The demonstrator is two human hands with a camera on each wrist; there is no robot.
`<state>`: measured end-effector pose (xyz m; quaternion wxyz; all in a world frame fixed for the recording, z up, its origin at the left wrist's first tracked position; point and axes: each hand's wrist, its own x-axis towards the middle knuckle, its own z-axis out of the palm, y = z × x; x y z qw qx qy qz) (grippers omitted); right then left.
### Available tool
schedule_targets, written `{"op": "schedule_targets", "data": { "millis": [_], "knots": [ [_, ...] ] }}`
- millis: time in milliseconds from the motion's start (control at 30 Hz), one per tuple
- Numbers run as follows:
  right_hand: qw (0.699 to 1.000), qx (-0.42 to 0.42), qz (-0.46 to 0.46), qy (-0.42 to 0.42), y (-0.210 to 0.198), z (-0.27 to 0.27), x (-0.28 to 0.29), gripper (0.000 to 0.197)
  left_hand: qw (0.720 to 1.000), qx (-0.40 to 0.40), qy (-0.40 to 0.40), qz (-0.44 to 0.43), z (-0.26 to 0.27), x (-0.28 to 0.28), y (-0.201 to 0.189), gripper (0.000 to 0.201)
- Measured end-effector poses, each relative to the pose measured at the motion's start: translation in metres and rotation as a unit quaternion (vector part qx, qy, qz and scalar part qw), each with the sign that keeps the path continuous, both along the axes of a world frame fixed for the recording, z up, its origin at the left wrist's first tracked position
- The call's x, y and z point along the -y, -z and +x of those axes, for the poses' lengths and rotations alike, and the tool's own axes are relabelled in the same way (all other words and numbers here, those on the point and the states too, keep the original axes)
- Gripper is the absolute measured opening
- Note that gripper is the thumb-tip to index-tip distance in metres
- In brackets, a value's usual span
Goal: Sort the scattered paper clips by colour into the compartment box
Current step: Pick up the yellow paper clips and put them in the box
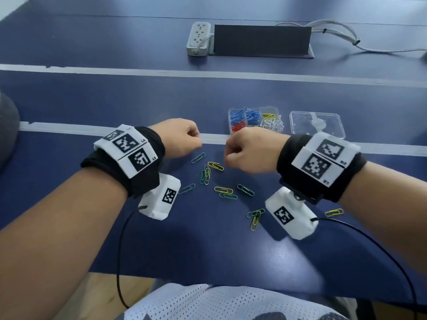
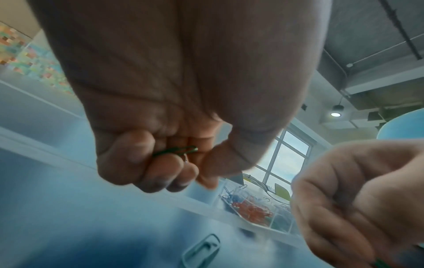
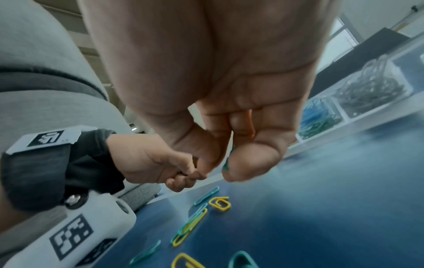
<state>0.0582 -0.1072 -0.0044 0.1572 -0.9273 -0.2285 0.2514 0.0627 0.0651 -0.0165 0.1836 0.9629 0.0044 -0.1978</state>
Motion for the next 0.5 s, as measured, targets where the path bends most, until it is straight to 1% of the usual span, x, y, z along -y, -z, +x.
{"op": "schedule_targets", "data": {
  "millis": [67,133,200,300,433,500],
  "knots": [
    [0.998,0.019,-0.036,-0.042,-0.002,-0.008,0.005,0.012,1.0,0.004,0.014,0.012,-0.003,0.002,0.002,0.011],
    [0.991,0.038,-0.087,-0.09,-0.001,-0.016,0.009,0.019,0.999,0.018,0.035,0.032,-0.005,0.005,0.003,0.019],
    [0.987,0.052,-0.107,-0.112,0.004,-0.022,0.009,0.022,0.997,0.037,0.043,0.051,-0.005,0.01,0.002,0.02],
    [0.987,0.07,-0.096,-0.112,0.009,-0.024,0.01,0.016,0.996,0.051,0.039,0.068,-0.007,0.016,0.001,0.012],
    [0.986,0.073,-0.102,-0.111,0.011,-0.027,0.01,0.023,0.993,0.042,0.056,0.09,-0.01,0.021,-0.004,0.008],
    [0.987,0.071,-0.098,-0.102,0.012,-0.026,0.011,0.024,0.993,0.037,0.06,0.099,-0.011,0.022,-0.003,0.011]
  ]
}}
